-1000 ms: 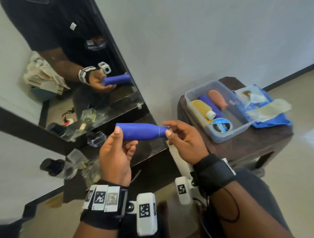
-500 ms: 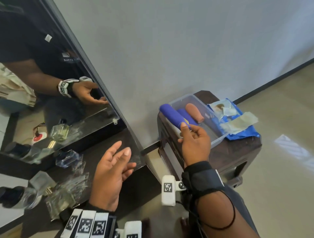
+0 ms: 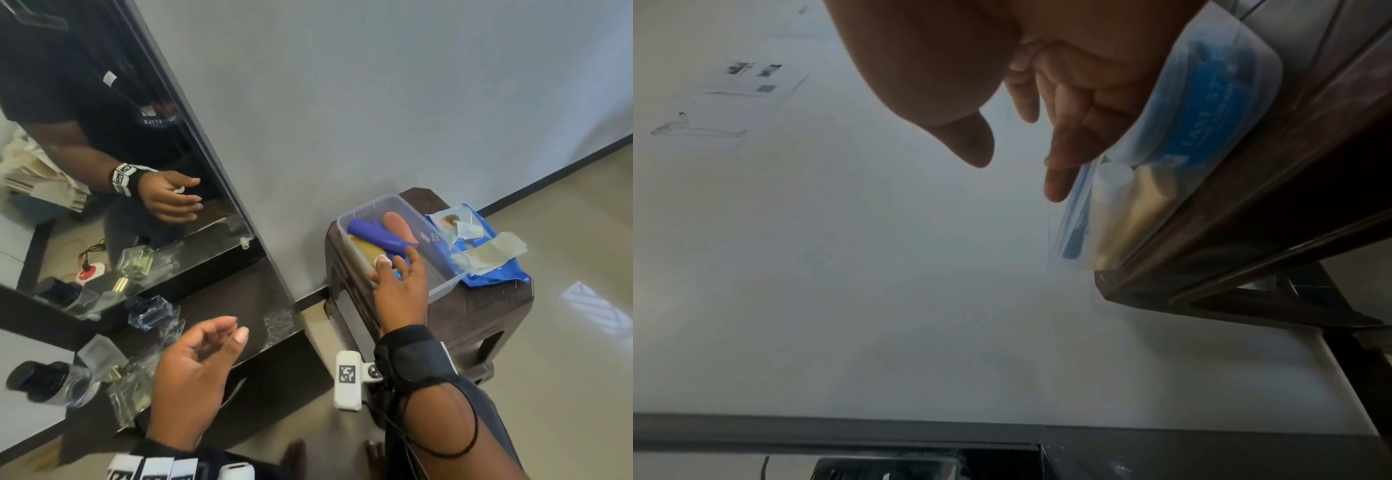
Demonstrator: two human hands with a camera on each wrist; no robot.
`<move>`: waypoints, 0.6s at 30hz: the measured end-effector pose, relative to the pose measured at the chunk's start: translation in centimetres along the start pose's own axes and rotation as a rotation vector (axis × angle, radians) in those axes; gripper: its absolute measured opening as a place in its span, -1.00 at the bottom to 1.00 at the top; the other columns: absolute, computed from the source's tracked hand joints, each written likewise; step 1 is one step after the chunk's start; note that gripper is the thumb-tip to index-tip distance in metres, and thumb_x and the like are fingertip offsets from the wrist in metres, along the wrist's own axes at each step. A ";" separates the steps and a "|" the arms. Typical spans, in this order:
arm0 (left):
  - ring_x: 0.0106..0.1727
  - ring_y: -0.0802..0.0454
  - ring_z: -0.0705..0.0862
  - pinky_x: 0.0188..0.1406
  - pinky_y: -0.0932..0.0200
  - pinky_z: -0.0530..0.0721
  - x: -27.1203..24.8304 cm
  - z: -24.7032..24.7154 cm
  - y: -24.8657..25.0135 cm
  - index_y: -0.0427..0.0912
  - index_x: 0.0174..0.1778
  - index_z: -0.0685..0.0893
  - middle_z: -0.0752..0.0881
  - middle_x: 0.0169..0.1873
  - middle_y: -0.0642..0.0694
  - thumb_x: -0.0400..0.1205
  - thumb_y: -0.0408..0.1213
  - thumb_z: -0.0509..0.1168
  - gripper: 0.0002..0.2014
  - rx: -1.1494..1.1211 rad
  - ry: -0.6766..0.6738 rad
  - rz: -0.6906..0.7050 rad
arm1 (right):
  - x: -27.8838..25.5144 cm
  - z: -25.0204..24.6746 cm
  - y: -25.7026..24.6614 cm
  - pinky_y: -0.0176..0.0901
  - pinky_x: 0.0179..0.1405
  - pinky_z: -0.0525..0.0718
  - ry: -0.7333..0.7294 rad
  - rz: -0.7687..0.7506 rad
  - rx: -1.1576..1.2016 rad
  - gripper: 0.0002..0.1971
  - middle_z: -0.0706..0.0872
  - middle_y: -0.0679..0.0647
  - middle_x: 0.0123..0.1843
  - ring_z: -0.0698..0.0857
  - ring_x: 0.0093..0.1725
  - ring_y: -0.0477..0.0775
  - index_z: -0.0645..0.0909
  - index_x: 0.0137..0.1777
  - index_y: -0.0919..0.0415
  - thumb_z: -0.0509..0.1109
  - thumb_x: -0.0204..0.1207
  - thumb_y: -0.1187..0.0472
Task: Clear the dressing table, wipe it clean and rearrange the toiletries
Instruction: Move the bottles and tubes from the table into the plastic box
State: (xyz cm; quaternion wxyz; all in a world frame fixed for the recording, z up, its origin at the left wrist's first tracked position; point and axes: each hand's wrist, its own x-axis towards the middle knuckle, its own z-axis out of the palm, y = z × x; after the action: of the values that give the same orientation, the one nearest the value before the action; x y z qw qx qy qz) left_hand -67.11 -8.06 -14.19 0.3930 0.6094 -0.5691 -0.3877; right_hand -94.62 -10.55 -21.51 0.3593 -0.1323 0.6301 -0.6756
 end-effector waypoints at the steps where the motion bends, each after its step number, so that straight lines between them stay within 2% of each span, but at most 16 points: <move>1: 0.01 0.18 0.85 0.09 0.13 0.81 0.0 -0.5 -0.4 0.06 0.03 0.85 0.89 -0.06 0.15 0.43 0.09 0.57 -0.69 0.029 0.058 0.009 | 0.0 0.0 0.1 0.14 0.38 0.72 -0.010 -0.011 -0.027 -0.38 0.62 -0.04 0.51 0.73 0.36 0.10 0.41 0.64 -0.18 0.47 0.60 -0.03; 3: 0.07 0.15 0.84 0.20 -0.06 0.81 0.0 -2.0 -1.3 0.16 -0.02 0.85 0.88 -0.05 0.16 0.49 0.12 0.64 -0.76 0.116 0.163 0.028 | -0.2 0.2 0.2 -0.22 0.19 0.74 -0.036 -0.062 -0.106 -0.57 0.67 -0.03 0.40 0.74 0.26 0.06 0.57 0.50 -0.08 0.48 0.64 0.02; 4: 0.12 0.15 0.82 0.27 -0.14 0.78 0.1 -2.5 -1.7 0.19 -0.04 0.84 0.87 0.00 0.16 0.51 0.08 0.63 -0.81 0.178 0.209 0.041 | -0.2 0.2 0.0 -0.29 0.12 0.74 -0.051 -0.098 -0.144 -0.67 0.72 0.00 0.32 0.75 0.20 0.06 0.65 0.40 -0.04 0.48 0.66 0.04; 6: 0.22 0.15 0.75 0.40 -0.19 0.70 0.1 -3.9 -2.6 0.19 -0.09 0.80 0.81 0.12 0.17 0.52 0.08 0.60 -0.84 0.324 0.274 0.095 | -0.5 0.6 0.2 -0.19 0.11 0.75 -0.095 -0.183 -0.214 -0.82 0.80 0.03 0.14 0.79 0.13 0.12 0.73 0.22 0.02 0.49 0.66 0.07; 7: 0.28 0.11 0.73 0.44 -0.20 0.66 0.2 -4.9 -3.1 0.22 -0.09 0.79 0.80 0.18 0.15 0.49 0.17 0.56 -0.79 0.407 0.277 0.115 | -1.0 1.0 0.4 -0.14 0.10 0.73 -0.131 -0.234 -0.251 -0.85 0.80 0.04 0.07 0.79 0.09 0.15 0.74 0.18 0.03 0.49 0.65 0.08; 9: 0.47 0.00 0.63 0.54 -0.21 0.56 0.5 -5.5 -4.1 0.29 -0.03 0.77 0.76 0.33 0.14 0.38 0.37 0.45 -0.64 0.559 0.206 0.094 | -1.0 1.0 0.7 0.05 0.13 0.74 -0.161 -0.324 -0.304 -0.75 0.80 0.10 0.00 0.79 0.03 0.20 0.75 0.20 0.08 0.48 0.60 0.01; 11: 0.62 -0.05 0.50 0.65 -0.20 0.44 0.6 -6.4 -5.0 0.32 0.06 0.79 0.68 0.47 0.16 0.31 0.43 0.42 -0.53 0.651 0.125 -0.011 | -1.4 1.4 1.2 0.12 0.14 0.75 -0.189 -0.348 -0.326 -0.69 0.83 0.17 -0.02 0.81 -0.03 0.18 0.75 0.23 0.07 0.48 0.58 -0.05; 12: 0.65 -0.05 0.46 0.68 -0.19 0.39 0.6 -6.7 -5.2 0.31 0.10 0.80 0.65 0.52 0.17 0.31 0.41 0.45 -0.50 0.662 0.098 -0.061 | -1.6 1.6 1.4 0.02 0.10 0.76 -0.215 -0.346 -0.320 -0.73 0.83 0.21 -0.03 0.82 -0.09 0.09 0.74 0.23 0.04 0.49 0.60 -0.03; 14: 0.73 -0.05 0.36 0.75 -0.19 0.29 0.6 -6.6 -5.3 0.28 0.19 0.79 0.59 0.59 0.18 0.39 0.33 0.53 -0.52 0.697 0.048 -0.110 | -1.6 1.6 1.7 -0.38 -0.10 0.72 -0.245 -0.344 -0.305 -0.81 0.83 0.22 -0.05 0.79 -0.24 -0.23 0.73 0.22 -0.02 0.49 0.65 0.04; 15: 0.77 -0.06 0.28 0.78 -0.20 0.22 0.4 -6.5 -5.2 0.28 0.24 0.78 0.56 0.62 0.20 0.45 0.25 0.56 -0.56 0.717 0.031 -0.127 | -1.7 1.8 1.8 -0.52 -0.19 0.67 -0.255 -0.344 -0.319 -0.83 0.82 0.20 -0.07 0.77 -0.29 -0.32 0.73 0.22 -0.03 0.49 0.66 0.05; 16: 0.81 -0.06 0.20 0.80 -0.20 0.16 0.3 -6.4 -5.0 0.29 0.27 0.77 0.52 0.65 0.21 0.51 0.16 0.58 -0.60 0.719 0.023 -0.141 | -1.7 1.8 1.8 -0.59 -0.23 0.64 -0.265 -0.347 -0.333 -0.82 0.81 0.18 -0.08 0.76 -0.30 -0.36 0.73 0.23 0.00 0.48 0.67 0.06; 18: 0.84 -0.02 0.10 0.83 -0.10 0.10 0.2 -6.5 -5.1 0.30 0.29 0.75 0.46 0.68 0.25 0.60 -0.05 0.57 -0.65 0.685 0.025 -0.167 | -1.9 1.8 1.6 -0.60 -0.23 0.63 -0.279 -0.338 -0.346 -0.79 0.81 0.17 -0.06 0.77 -0.28 -0.34 0.74 0.25 0.06 0.47 0.68 0.06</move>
State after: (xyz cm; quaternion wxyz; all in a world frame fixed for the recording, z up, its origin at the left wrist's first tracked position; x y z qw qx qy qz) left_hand -59.16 -7.84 -16.33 0.1400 0.7549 -0.6095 -0.1975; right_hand -91.66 -10.60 -22.24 0.2968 -0.3866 0.6496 -0.5835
